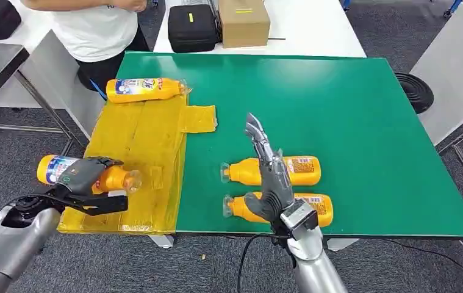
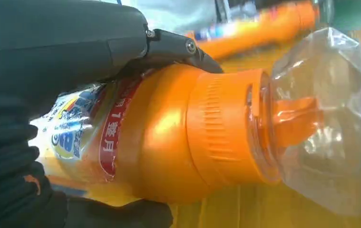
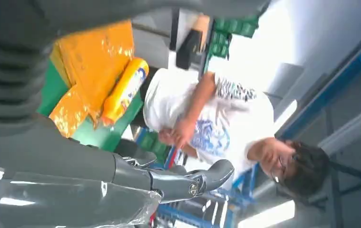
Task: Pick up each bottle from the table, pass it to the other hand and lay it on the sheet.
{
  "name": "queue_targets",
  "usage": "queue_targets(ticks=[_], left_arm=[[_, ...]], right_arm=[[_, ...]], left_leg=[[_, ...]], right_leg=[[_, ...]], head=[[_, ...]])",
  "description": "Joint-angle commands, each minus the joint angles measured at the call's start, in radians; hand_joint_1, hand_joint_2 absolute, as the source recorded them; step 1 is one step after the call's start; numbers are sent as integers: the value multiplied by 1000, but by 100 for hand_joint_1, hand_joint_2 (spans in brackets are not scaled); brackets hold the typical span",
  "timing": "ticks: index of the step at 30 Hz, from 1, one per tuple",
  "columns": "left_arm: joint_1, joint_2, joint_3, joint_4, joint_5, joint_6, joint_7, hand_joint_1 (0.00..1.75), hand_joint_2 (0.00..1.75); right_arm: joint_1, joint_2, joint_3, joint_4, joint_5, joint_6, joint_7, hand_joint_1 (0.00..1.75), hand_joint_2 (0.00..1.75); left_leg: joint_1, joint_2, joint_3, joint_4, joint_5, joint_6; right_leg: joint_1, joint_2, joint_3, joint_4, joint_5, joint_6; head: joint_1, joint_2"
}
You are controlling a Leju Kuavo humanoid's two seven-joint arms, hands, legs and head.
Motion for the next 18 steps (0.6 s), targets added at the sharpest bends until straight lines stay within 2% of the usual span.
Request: queue_targets(ticks=[1,7,9,16,18], left_arm=[[-95,-72,-130,250,5,21,-7,175,175],[-143,-126,-141,335,16,50,-8,175,175],[-157,-139,-146,366,27,68,-16,175,175],[-188,-161,-153,393,32,70,-19,175,175],[-206,-175,-158,399,31,67,-18,175,175]], right_arm=[[-5,-23,-45,19,-6,-29,-3,0,175],[-30,-10,-65,89,20,-103,42,0,175],[-3,-7,-78,110,31,-136,48,0,175],[-2,-2,-93,131,52,-166,72,0,175],[-33,5,-100,158,43,-157,79,0,175]], left_leg=[[0,-2,5,-1,-1,0],[0,-3,6,-2,0,0],[0,-3,8,-2,0,0],[0,-3,8,-1,1,1],[0,-4,14,-3,-2,1]], right_leg=[[0,-3,6,-1,-2,-2],[0,-4,7,-2,-1,-1],[1,-4,10,-2,-1,-2],[0,-4,10,-2,-1,-1],[1,-6,17,-3,-3,-4]], head=[[0,0],[0,0],[0,0],[0,0],[0,0]])
